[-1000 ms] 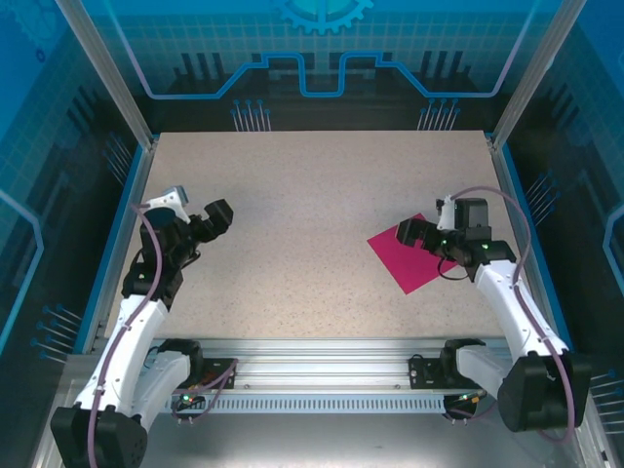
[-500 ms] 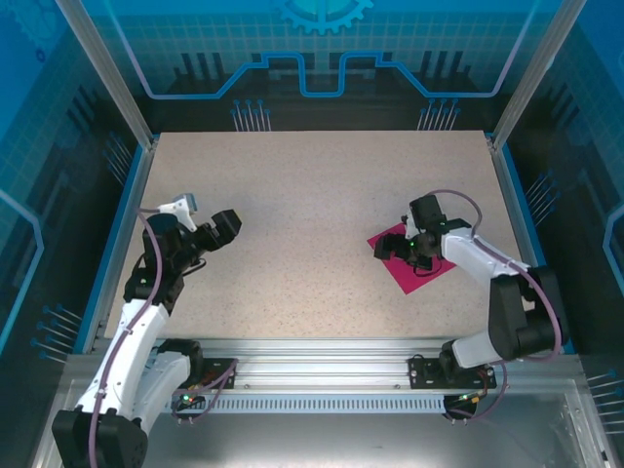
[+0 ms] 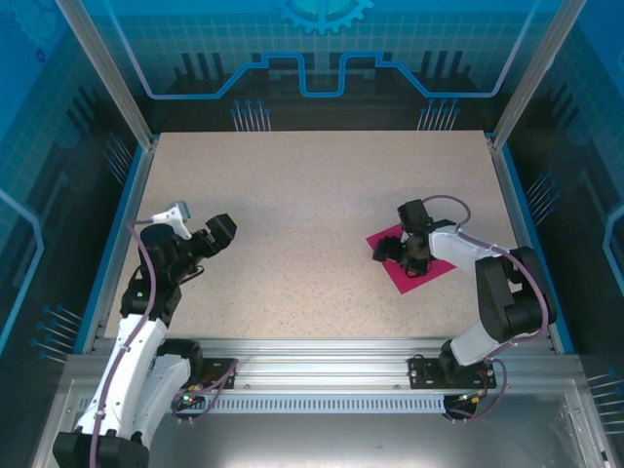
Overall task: Fold a paper plane with a square sheet of paper (pick it up from the middle)
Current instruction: Move the square sheet of paper to the center of the table.
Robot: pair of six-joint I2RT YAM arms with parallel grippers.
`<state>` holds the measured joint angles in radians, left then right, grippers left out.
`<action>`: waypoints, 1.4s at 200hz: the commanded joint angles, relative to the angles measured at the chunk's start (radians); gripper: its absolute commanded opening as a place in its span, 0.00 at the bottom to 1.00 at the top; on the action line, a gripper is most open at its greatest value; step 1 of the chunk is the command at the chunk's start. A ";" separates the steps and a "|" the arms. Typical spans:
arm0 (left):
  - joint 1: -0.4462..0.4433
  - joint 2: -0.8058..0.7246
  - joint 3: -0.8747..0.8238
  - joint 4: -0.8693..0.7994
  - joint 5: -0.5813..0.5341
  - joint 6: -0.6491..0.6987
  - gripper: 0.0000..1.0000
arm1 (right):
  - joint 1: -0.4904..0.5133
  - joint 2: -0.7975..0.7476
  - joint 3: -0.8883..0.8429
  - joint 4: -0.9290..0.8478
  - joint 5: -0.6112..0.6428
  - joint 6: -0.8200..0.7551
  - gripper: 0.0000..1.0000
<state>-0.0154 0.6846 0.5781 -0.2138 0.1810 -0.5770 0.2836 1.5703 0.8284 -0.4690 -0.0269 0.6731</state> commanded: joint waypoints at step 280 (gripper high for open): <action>-0.150 0.240 0.038 0.043 0.121 0.092 0.98 | 0.215 0.445 0.494 -0.097 -0.004 -0.089 0.84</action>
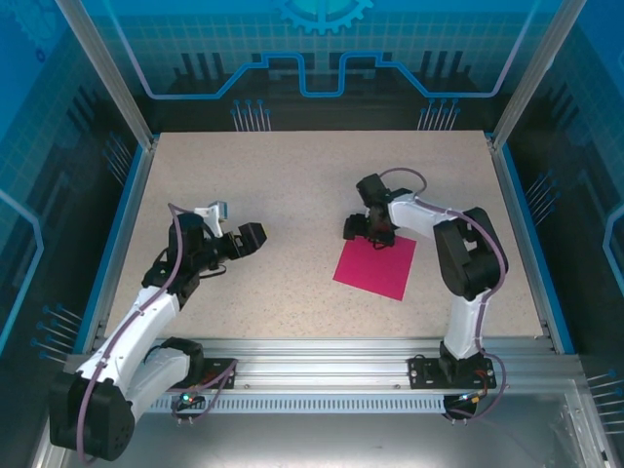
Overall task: Fold a paper plane with a square sheet of paper (pick it up from the middle)
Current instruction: Move the square sheet of paper to the center of the table.
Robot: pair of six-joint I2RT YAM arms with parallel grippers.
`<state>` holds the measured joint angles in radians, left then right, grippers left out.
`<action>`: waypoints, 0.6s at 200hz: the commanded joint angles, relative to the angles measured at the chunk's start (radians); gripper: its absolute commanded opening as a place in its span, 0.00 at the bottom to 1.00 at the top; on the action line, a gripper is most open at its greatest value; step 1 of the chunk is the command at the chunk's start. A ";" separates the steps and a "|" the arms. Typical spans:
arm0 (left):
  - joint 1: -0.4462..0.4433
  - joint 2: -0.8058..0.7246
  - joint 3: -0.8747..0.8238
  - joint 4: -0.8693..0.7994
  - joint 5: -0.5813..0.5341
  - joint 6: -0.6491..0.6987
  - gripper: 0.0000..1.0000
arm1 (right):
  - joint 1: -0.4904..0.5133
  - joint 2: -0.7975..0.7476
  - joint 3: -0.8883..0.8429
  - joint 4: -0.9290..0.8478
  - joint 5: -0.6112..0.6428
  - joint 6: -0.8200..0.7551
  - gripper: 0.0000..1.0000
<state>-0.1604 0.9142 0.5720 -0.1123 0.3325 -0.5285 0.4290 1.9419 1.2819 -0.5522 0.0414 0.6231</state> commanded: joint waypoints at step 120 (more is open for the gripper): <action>-0.006 0.164 -0.018 0.207 0.081 -0.135 0.98 | 0.185 -0.144 0.114 -0.364 0.199 0.063 0.99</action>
<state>-0.1604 1.0790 0.5930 -0.0433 0.3901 -0.5861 0.5877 1.8233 1.4273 -0.7994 0.2001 0.6003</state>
